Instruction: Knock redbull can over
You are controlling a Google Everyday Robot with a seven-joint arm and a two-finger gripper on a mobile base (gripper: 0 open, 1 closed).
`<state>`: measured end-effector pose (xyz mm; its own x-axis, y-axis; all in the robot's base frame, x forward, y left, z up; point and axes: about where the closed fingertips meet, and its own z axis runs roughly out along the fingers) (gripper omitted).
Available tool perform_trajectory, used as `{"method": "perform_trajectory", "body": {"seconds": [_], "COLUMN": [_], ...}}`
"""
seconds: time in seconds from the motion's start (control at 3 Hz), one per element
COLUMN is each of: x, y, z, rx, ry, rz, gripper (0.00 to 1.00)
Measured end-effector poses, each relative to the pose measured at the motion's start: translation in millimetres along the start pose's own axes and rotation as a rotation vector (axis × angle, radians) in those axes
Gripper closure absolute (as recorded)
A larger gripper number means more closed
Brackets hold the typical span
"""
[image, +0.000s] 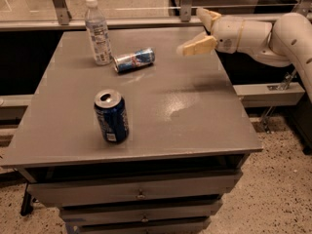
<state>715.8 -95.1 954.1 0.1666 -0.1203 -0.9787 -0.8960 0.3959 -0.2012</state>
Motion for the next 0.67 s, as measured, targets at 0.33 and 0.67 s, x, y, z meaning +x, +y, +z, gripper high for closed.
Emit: {"method": "perform_trajectory", "body": {"seconds": [0.33,0.67], "x": [4.2,5.1], "y": [-20.2,-21.2], "z": [-27.2,-28.2], "rx": [0.065,0.068], "ry": [0.058,0.063], "rz": [-0.051,-0.053], "gripper": [0.00,0.00]}}
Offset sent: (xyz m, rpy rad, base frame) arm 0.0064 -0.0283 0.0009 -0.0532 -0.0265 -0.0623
